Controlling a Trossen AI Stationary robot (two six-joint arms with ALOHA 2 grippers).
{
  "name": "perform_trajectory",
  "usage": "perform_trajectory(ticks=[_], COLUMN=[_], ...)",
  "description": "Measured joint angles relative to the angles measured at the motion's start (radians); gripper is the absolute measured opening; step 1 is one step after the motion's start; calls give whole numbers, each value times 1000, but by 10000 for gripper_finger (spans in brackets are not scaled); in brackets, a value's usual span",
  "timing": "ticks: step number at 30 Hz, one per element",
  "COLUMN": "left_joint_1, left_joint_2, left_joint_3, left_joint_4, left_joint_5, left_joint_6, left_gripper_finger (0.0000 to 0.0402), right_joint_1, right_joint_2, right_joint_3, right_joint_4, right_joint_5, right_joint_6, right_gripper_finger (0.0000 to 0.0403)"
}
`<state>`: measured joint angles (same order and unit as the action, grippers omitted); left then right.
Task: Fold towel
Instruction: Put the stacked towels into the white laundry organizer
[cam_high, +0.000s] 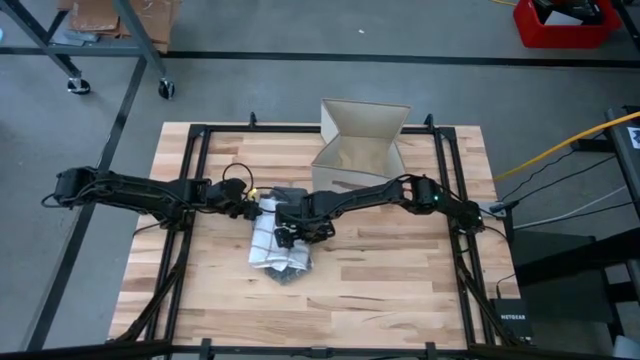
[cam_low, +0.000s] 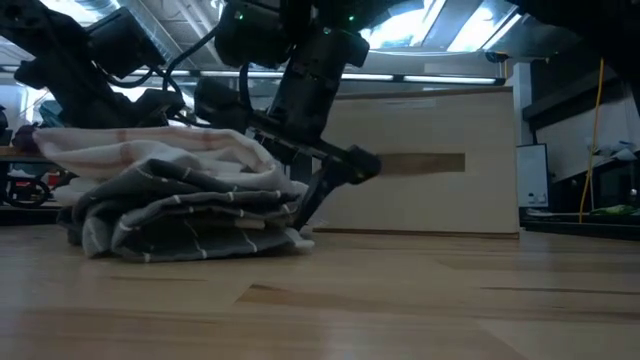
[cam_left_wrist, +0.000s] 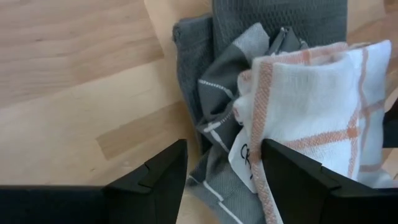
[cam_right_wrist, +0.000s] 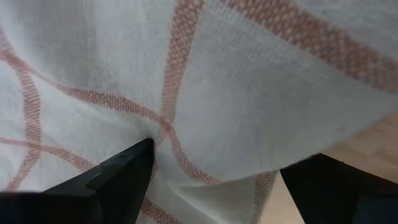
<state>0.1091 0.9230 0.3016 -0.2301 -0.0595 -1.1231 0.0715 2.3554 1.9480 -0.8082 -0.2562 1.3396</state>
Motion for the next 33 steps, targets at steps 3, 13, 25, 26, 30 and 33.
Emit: perform_trajectory(ticks=[3, 13, 25, 26, 30, 33], left_joint_1=[10, 70, 92, 92, 87, 84], left_joint_2=[0, 31, 273, 296, 374, 414], left_joint_3=[0, 0, 0, 0, 1, 2], left_joint_4=[4, 27, 261, 290, 406, 439], left_joint_5=[1, 2, 95, 103, 135, 140], left_joint_6=[1, 137, 184, 184, 184, 184], left_gripper_finger=[198, 198, 198, 198, 198, 198], right_joint_1=[0, 0, 0, 0, 2, 2], right_joint_2=[0, 10, 11, 11, 11, 11], right_joint_3=[0, 0, -2, -2, -2, -2], right_joint_4=[-3, 6, 55, 56, 56, 53], right_joint_5=[14, 38, 27, 27, 31, 30], right_joint_6=[-1, -2, -35, -38, -38, -35], right_gripper_finger=[337, 337, 337, 337, 337, 337])
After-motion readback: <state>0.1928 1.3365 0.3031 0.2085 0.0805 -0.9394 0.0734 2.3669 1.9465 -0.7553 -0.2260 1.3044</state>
